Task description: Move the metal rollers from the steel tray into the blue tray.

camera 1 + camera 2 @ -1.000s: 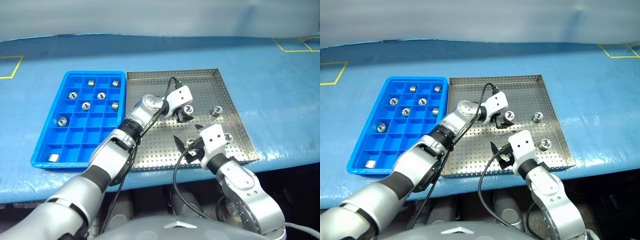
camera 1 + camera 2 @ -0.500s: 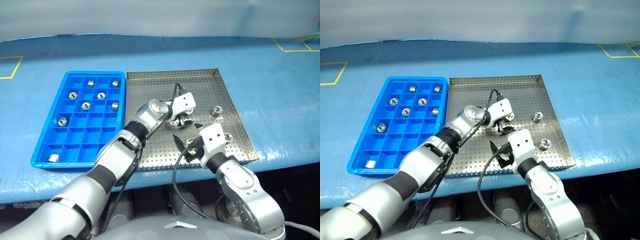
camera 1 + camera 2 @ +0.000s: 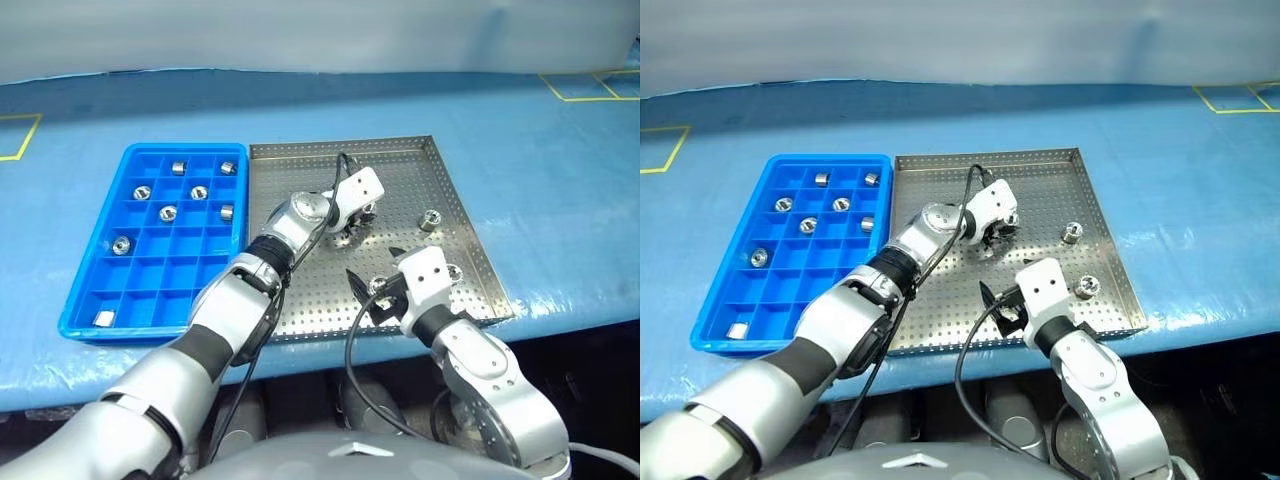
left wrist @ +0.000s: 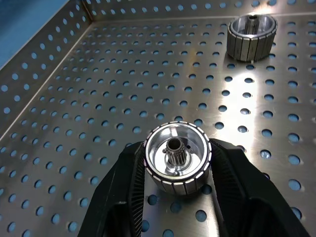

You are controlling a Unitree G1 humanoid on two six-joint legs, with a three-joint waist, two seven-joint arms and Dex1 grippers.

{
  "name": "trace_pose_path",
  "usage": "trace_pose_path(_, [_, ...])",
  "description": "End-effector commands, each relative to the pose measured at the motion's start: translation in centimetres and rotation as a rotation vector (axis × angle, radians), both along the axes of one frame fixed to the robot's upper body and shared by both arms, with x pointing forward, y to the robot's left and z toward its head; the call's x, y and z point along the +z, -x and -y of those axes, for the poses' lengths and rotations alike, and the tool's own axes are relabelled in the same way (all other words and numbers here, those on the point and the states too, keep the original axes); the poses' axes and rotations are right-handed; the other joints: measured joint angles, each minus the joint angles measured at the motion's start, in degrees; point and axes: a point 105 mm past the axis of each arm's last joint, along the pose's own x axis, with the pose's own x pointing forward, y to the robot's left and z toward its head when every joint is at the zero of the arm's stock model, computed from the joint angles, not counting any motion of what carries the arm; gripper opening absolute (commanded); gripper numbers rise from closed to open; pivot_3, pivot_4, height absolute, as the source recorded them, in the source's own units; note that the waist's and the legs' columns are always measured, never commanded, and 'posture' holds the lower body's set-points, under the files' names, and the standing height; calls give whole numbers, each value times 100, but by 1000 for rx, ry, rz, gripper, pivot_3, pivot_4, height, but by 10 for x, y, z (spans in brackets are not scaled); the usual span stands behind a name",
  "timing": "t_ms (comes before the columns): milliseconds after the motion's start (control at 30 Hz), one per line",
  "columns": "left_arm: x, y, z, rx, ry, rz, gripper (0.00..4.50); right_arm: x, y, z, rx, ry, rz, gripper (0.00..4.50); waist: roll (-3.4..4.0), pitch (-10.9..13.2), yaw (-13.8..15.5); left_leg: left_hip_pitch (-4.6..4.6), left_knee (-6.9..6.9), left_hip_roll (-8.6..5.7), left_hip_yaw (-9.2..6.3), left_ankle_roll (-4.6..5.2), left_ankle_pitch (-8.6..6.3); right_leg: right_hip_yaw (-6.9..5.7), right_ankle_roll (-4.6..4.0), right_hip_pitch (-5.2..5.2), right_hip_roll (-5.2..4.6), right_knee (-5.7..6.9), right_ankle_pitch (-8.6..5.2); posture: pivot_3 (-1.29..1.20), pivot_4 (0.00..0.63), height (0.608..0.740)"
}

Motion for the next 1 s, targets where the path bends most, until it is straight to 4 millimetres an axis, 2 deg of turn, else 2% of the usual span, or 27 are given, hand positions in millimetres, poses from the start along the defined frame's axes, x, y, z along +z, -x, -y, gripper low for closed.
trace_pose_path(33, [49, -7, -19, 60, 170, 108, 1705, 11, -3, -11, 46, -29, 46, 4500, 2, -1, 3, 1, 0, 1, 0, 0, 0, 1, 0, 0, 0, 2, 0, -140, 150, 740])
trace_pose_path(100, [65, -3, -48, 136, 239, 154, 1705, 13, -8, -20, 69, -43, 53, 4500, 7, -1, 0, 8, -4, 7, 6, -1, 0, 7, -1, 0, 4, 6, 0, -112, 150, 740])
trace_pose_path(233, [81, 13, -97, 273, 279, 214, 1705, 16, -18, -36, 111, -58, 63, 4500, 10, 0, 92, 12, -5, 13, 5, -6, 3, 7, -3, -1, 8, 17, 0, -51, 150, 740])
trace_pose_path(333, [80, 32, -141, 401, 259, 237, 1705, 20, -27, -57, 194, -67, 73, 4500, 10, 0, 236, 10, 1, 10, 2, -8, 5, 2, -4, 1, 3, 17, 0, -14, 150, 740])
trace_pose_path(467, [74, 56, -173, 520, 242, 220, 1705, 24, -30, -83, 295, -74, 83, 4500, 8, 1, 521, 9, 5, 8, -1, -8, 5, -4, -4, 3, 0, 16, 1, 51, 150, 740])
trace_pose_path(567, [68, 81, -202, 643, 248, 188, 1705, 30, -28, -109, 412, -88, 92, 4500, 7, 1, 672, 4, 7, 7, -10, -7, 4, -14, -6, 5, -4, 11, 2, 96, 150, 740])
trace_pose_path(767, [53, 105, -226, 813, 206, 147, 1705, 31, -22, -127, 497, -108, 89, 4500, 4, 0, 959, 6, 12, 6, -21, -8, 5, -28, -11, 14, -6, 11, 3, 156, 150, 740])
trace_pose_path(1000, [26, 112, -247, 978, 133, 80, 1705, 25, -21, -132, 523, -110, 67, 4500, 3, -1, 1022, 12, 17, 8, -21, -12, 9, -30, -14, 17, -3, 15, 6, 168, 150, 740])
